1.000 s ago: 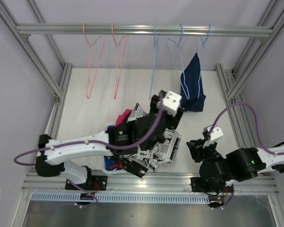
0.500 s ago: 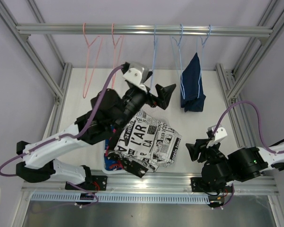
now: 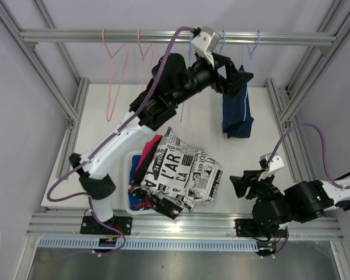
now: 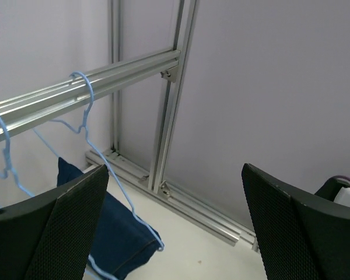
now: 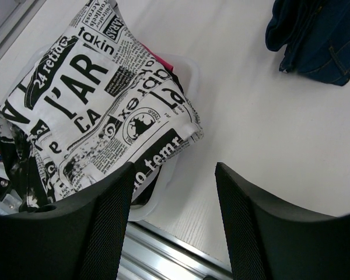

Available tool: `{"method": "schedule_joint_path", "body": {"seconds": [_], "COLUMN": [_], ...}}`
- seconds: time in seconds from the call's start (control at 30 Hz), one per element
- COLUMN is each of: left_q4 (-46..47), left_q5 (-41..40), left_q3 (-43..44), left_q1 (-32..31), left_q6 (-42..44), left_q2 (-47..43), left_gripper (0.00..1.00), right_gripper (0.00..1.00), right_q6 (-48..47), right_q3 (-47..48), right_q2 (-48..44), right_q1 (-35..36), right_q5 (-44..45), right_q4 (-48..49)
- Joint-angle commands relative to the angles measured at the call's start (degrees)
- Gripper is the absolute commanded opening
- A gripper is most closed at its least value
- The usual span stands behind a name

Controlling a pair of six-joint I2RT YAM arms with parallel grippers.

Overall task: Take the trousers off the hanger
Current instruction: Place the hanger at the clothesline, then pick up the hanger from the clothesline.

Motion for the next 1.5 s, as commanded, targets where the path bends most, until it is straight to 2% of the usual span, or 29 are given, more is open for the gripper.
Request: {"method": "schedule_joint_path", "body": {"seconds": [0.0,0.3,0.53,0.67,0.9,1.47], "left_q4": [-2.3,4.0,5.1,5.2,7.2,24.6], "left_q5": [10.7,17.7,15.1,10.6,8.9,17.8], "left_q3": [8.9,9.5,11.7,12.4,13.3,13.3], "left_q1": [3.1,6.2,6.3,6.4,7.0,9.5], "left_q6": [-5.6,-12.5,-13.1,-12.4,-13.2,-25.7], "left_q2": [6.7,14.5,20.1,22.2,26.0,32.1], "left_gripper": [1.0,0.99,0.99,0.99,0.99,0.99], "right_gripper": [0.62,0.63,0.66,0.66,0.67,0.69], "right_q6": [1.6,1.4,1.0,0.2,-0.7,-1.7], "right_q3": [1.0,0.7,0.5,0.4,0.2,-0.1], "right_q2": [-1.1,-0.7,-0.7,-0.7,-0.6,-0.8], "right_q1": [0.4,0.1,-0.2,-0.2,-0.2,-0.9], "right_q5": [3.0,2.9,3.0,2.8,2.8,2.7], "right_q4": [1.3,1.7,2.0,2.7,3.5,4.3]}}
